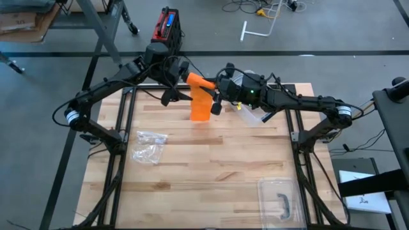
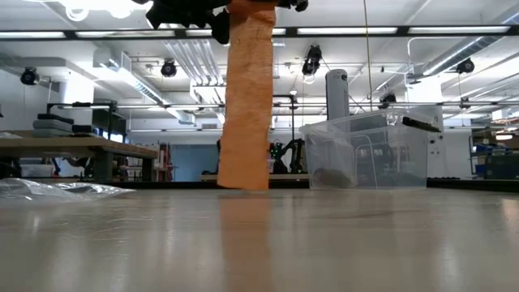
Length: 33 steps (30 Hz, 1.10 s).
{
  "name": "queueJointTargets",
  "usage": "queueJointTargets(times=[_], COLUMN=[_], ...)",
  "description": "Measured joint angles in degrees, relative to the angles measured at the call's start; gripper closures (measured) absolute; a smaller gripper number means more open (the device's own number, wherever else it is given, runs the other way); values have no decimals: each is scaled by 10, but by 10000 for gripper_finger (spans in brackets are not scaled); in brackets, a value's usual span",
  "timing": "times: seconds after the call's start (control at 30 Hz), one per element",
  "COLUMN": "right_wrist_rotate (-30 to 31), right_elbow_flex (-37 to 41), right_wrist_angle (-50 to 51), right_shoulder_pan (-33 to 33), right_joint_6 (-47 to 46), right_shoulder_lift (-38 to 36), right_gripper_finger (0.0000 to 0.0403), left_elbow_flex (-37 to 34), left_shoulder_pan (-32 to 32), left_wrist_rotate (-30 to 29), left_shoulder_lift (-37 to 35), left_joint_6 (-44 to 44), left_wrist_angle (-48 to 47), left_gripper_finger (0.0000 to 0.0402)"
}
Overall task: Roll bandage
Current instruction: Roll the orange bandage on the table
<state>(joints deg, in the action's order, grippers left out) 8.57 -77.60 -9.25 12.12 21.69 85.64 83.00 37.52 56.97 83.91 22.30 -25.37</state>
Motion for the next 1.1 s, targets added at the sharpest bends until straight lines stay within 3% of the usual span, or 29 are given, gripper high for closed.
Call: queueJointTargets(times=[0.3, 0.53, 0.83, 1.1], right_wrist_rotate=[-25, -27, -28, -25], right_elbow_flex=[0, 0, 0, 0], right_wrist_angle=[5, 4, 18, 26], right_shoulder_pan=[0, -1, -2, -2], right_joint_6=[26, 127, 252, 223], right_shoulder_lift=[-6, -3, -3, -3], right_gripper_finger=[282, 282, 282, 282], left_elbow_flex=[0, 0, -1, -1], left_shoulder_pan=[0, 0, -1, -1], left_wrist_rotate=[11, 86, 113, 104], left_shoulder_lift=[-5, -5, -6, -6], left_joint_6=[41, 41, 40, 38], left_wrist_angle=[-31, -37, -42, -48], left_gripper_finger=[147, 170, 195, 208])
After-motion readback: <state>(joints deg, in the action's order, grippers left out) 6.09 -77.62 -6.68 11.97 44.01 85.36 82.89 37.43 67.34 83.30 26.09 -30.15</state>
